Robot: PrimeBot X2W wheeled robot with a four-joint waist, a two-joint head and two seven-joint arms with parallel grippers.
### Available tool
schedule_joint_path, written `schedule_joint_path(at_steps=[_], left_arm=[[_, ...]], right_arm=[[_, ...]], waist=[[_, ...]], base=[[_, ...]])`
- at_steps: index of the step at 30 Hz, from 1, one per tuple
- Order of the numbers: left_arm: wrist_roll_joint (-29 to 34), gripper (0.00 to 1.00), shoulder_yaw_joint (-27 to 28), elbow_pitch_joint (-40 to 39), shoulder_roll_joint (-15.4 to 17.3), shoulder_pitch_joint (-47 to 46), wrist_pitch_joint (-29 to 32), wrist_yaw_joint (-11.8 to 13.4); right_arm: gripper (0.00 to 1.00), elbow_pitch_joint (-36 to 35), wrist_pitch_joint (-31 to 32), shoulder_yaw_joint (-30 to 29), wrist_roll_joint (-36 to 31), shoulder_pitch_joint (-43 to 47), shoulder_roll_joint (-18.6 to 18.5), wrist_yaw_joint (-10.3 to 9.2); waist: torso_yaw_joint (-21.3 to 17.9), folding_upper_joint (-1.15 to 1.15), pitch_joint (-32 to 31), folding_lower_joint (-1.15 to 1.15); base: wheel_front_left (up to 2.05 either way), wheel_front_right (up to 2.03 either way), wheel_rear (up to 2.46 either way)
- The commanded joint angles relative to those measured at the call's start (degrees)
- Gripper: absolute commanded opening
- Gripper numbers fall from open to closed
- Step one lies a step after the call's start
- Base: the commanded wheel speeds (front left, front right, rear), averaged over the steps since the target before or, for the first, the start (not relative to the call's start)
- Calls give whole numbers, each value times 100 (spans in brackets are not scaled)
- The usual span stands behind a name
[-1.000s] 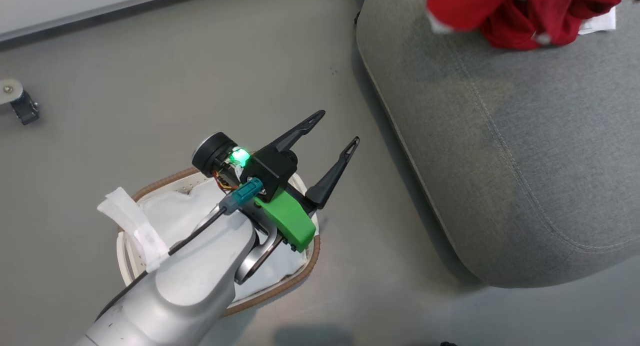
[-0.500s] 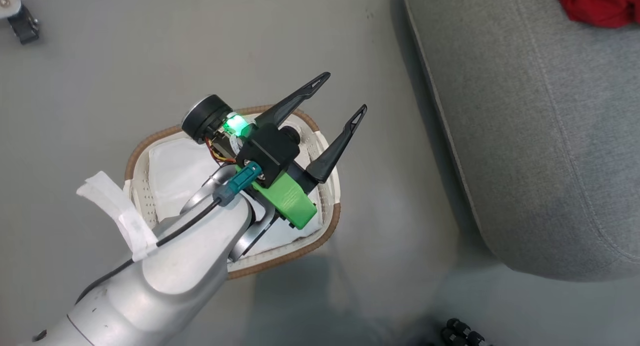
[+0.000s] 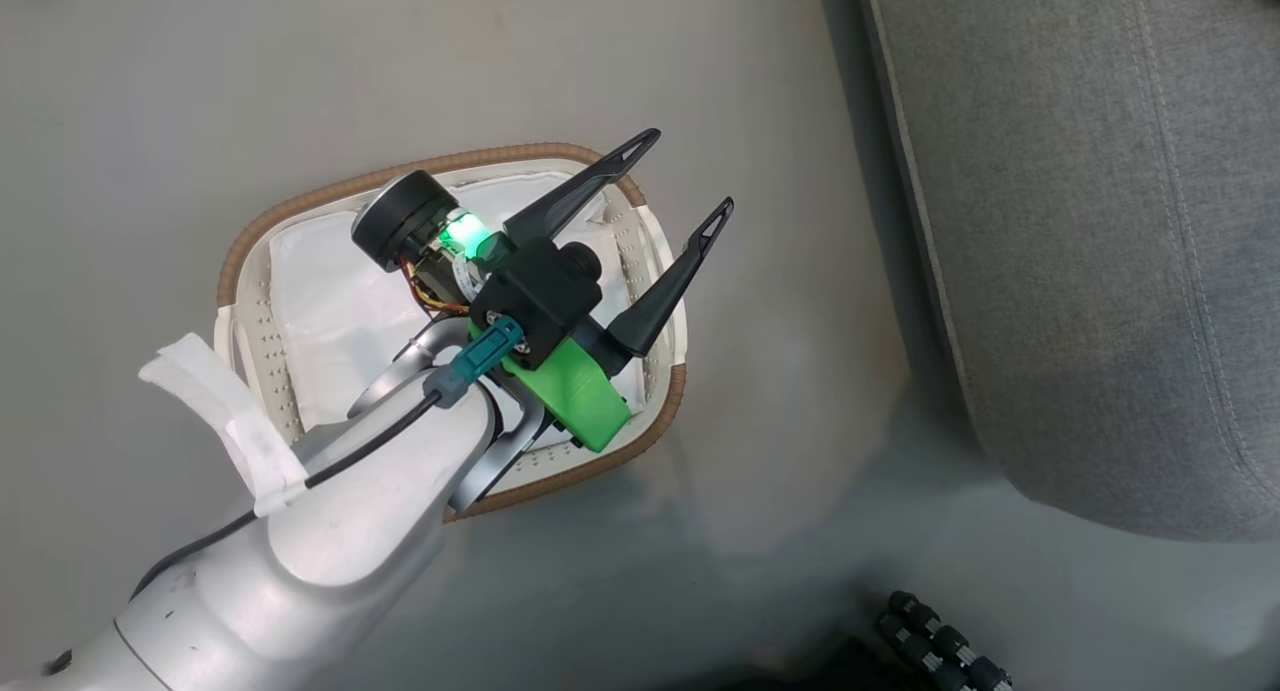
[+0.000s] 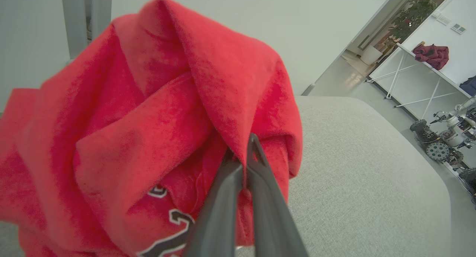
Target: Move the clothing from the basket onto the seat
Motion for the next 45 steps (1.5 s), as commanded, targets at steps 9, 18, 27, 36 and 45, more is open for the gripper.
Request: schedule_joint_path(at_steps=[9,18,27,36,45], left_arm=[[-129,100,81,-47,79,-22,-53,104],[-259,100,309,90,1,46,-207,186],[-491,100,727,420,-221,394,-299,274],[-407,100,1617,421,-445,1246,-302,305],[-197,100,2538,516,-553,2304,-303,329]], right_arm=[[100,169,-358,-291,-208,424,395,-6],[100,-321,-401,66,116,767,612,-6],[100,-533,-403,760,390,894,598,-6],[100,-869,-401,1439,780,1316,844,-6],[100,-1887,-398,1924,1050,2533,1513,-6]], waist=[[-217,-1,-168,-1],[-419,-1,-519,-1],[-164,-1,-1313,-1],[467,-1,-2079,-1],[970,-1,-2627,-1]], base=[[0,0,0],[0,0,0],[0,0,0],[0,0,0],[0,0,0]])
